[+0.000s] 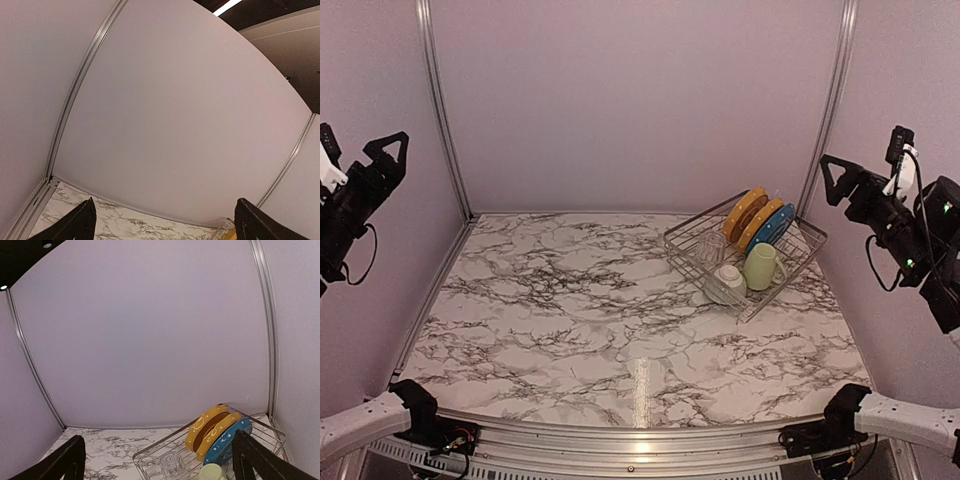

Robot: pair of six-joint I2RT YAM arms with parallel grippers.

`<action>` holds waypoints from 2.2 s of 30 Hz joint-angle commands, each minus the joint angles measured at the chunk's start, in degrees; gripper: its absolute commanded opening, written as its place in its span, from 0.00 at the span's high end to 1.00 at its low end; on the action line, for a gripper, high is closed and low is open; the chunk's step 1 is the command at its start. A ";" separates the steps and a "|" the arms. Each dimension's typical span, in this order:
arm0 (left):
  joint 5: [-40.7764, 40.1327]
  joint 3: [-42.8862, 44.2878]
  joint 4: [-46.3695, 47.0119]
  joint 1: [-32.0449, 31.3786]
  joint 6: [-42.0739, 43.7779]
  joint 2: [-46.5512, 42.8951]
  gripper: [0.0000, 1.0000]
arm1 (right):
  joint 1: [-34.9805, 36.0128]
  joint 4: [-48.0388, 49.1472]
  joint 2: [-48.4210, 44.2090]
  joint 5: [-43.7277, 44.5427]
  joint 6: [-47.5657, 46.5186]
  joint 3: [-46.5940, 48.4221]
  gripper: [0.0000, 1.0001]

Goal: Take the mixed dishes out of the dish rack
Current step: Grab the cup from the dish rack.

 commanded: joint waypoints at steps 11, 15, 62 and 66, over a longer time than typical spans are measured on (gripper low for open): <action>17.45 2.45 -11.97 10.49 -7.22 11.13 0.01 | -0.20 -16.86 10.89 9.07 3.14 9.07 0.01; 20.58 2.52 -15.20 11.26 -7.81 14.41 0.01 | -0.24 -20.94 16.22 9.48 4.10 10.66 0.01; 30.89 -1.24 -14.85 5.25 -2.55 28.12 0.01 | -20.93 -16.43 58.82 -13.70 -9.91 11.36 0.15; 31.67 -1.26 -14.42 5.27 -3.85 27.38 0.01 | -21.06 -15.65 60.56 -14.40 -10.48 12.96 0.15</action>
